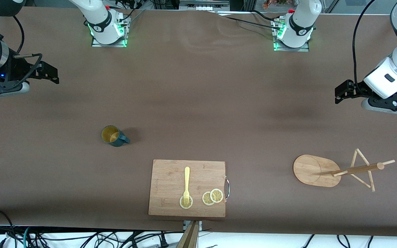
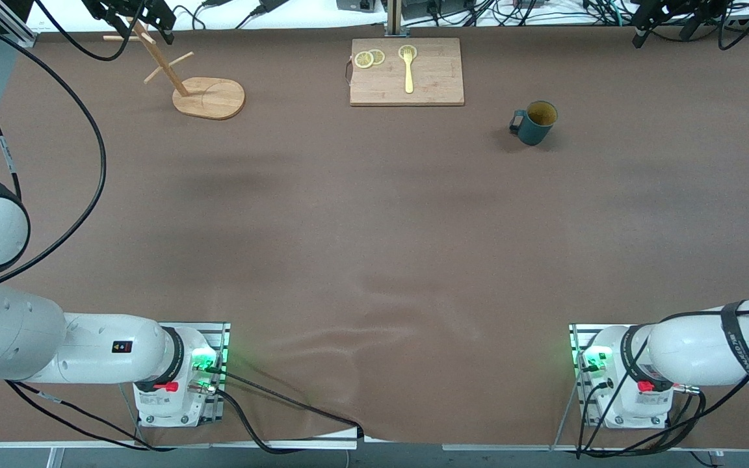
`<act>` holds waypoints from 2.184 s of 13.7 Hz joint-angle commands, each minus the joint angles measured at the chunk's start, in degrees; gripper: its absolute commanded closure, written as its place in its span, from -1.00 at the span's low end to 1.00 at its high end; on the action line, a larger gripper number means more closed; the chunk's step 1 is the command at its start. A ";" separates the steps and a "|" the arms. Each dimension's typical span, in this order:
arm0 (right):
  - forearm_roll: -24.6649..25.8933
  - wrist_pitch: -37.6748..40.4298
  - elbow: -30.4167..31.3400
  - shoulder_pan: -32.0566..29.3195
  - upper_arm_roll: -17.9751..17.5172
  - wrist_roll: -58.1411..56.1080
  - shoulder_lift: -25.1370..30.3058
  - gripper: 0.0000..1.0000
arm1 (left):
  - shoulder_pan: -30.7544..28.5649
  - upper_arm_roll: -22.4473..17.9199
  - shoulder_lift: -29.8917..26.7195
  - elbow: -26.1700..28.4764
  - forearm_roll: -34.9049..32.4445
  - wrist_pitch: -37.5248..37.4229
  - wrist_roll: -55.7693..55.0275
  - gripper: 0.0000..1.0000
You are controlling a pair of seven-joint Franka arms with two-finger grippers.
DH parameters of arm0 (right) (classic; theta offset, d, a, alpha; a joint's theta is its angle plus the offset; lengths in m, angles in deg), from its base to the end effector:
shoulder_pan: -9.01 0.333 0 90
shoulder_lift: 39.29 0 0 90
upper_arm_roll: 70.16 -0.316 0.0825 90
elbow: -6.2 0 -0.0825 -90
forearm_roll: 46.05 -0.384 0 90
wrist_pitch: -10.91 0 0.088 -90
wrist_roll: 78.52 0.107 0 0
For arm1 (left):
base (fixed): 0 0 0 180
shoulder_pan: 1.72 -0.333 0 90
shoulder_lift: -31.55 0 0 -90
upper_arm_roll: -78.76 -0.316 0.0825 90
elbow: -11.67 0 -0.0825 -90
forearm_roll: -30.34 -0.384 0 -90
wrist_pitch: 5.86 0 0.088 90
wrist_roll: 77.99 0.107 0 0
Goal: Pass cup and hang on rack
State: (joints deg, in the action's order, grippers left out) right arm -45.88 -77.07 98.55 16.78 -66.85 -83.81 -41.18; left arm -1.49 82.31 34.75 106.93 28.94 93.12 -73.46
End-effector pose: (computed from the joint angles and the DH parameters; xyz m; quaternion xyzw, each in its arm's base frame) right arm 0.5560 0.0435 0.5841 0.9949 0.0848 -0.0546 0.0020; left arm 0.5799 -0.0352 0.5629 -0.9972 0.0742 -0.0045 0.0104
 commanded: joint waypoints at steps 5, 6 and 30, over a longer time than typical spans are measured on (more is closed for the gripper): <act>-0.86 0.88 -0.85 -0.38 -0.94 0.10 -0.91 -1.00 | 0.21 0.15 0.84 -1.83 -1.05 -0.81 -0.75 -1.00; -0.78 0.88 -0.85 -0.47 -0.94 0.02 -1.70 -1.00 | 0.21 0.15 0.84 -1.83 -1.05 -0.81 -0.75 -1.00; -1.13 -1.40 0.82 -1.17 -0.15 -0.34 -2.41 -1.00 | 0.21 0.15 0.84 -1.83 -1.05 -0.81 -0.75 -1.00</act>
State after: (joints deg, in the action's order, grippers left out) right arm -45.89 -77.56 98.74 16.20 -66.90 -83.73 -44.17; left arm -1.49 82.31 34.76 106.93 28.94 93.12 -73.46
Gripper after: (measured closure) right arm 0.000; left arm 0.000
